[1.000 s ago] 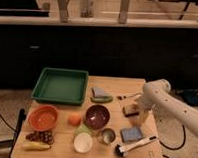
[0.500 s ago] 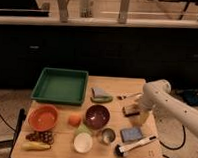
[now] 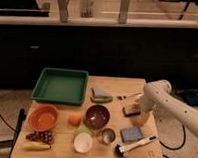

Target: Place eraser in red bowl

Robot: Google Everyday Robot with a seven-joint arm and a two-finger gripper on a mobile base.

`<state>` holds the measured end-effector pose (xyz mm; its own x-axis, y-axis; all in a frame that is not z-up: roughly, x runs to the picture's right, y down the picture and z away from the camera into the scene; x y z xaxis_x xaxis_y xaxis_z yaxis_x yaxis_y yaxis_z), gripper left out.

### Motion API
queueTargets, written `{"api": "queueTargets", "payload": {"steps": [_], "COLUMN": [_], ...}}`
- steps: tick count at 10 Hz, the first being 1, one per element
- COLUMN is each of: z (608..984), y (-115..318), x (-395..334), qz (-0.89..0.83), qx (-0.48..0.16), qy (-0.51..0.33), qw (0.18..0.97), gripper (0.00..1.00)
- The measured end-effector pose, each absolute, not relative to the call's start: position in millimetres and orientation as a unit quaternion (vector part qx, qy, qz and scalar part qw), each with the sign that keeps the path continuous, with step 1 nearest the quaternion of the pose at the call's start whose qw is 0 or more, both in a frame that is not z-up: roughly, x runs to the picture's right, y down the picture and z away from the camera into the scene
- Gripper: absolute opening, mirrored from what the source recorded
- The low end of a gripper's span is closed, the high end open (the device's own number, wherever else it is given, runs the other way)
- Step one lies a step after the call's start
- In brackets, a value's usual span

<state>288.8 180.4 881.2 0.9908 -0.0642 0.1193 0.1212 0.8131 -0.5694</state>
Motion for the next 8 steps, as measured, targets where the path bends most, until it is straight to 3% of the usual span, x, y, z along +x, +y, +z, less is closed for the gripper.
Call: {"api": "queueTargets", "payload": {"steps": [8], "z": [881.2], "y": [180.3], "x": [295.3], "qz": [-0.057], "qx": [-0.303], "qy": [-0.051], "qw": [0.950], "gripper": [0.80]}}
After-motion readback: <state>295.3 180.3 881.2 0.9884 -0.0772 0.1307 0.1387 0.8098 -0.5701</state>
